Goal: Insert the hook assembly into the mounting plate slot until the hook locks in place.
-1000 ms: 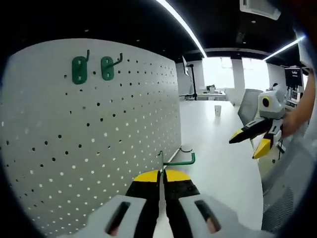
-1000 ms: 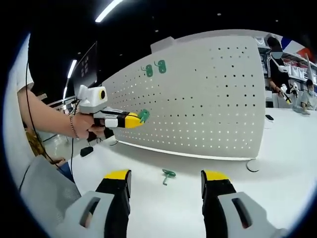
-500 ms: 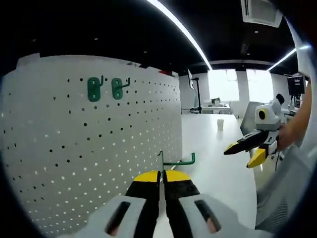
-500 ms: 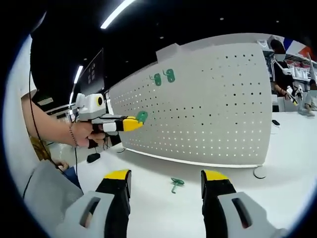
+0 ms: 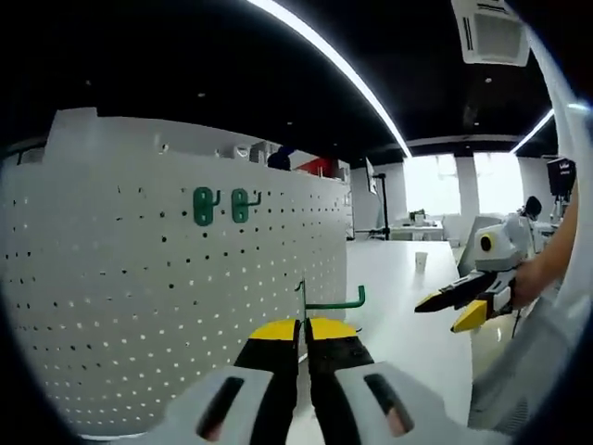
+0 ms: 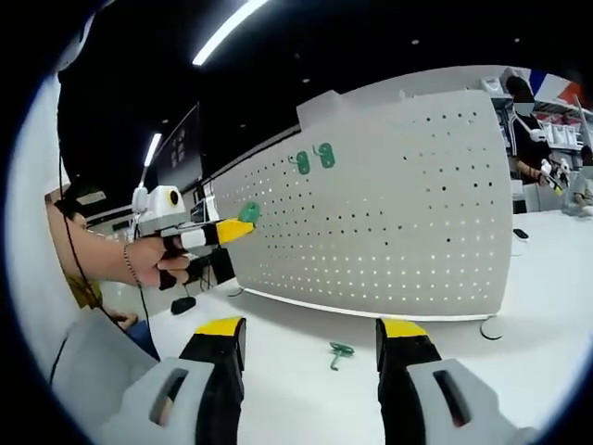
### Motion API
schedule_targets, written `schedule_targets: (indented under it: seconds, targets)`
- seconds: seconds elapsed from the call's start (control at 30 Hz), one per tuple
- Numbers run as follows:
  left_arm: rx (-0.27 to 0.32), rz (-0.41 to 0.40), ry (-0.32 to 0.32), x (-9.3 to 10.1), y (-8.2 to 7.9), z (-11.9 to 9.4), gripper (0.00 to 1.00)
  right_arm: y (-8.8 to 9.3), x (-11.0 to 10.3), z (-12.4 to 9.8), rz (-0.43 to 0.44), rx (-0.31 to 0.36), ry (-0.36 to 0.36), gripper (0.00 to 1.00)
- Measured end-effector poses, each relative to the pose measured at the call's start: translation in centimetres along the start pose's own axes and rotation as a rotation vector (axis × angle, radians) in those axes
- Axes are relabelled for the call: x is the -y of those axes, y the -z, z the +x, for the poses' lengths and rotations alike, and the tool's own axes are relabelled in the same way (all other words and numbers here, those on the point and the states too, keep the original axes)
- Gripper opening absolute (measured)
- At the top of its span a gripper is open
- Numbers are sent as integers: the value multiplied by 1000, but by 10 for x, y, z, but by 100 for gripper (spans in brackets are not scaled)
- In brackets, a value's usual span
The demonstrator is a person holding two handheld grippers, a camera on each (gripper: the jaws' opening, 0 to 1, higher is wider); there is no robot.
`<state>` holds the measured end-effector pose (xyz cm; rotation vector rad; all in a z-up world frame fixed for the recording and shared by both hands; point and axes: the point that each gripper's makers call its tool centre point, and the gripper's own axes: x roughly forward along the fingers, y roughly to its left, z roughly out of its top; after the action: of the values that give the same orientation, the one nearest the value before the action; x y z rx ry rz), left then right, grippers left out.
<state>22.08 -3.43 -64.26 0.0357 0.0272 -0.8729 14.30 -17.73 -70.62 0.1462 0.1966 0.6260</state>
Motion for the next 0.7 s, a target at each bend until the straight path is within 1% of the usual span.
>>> schedule_targets:
  seconds: [0.03,0.13,0.3,0.37,0.47,0.7]
  targets:
    - [6,9,-4,2,-3,-2,2,0,-1,0,0,1,-2,54]
    - [24,1,-7,5,-8,-8,2,-2,-2,-1,-1,8,-7,54]
    - [64,-23,-21,12,-16,-16,2,-5,-6,-3,-2,20,-15,54]
    - [71,-19,-22,14,-18,-19,2,-6,-8,-4,-4,20,-17,54]
    - [88,-36,-30,16,-22,-23,2,-5,-8,-4,-4,20,-17,54]
    - [78,-30,-35,14,-19,-24,2,-6,-12,-4,-6,20,-23,53]
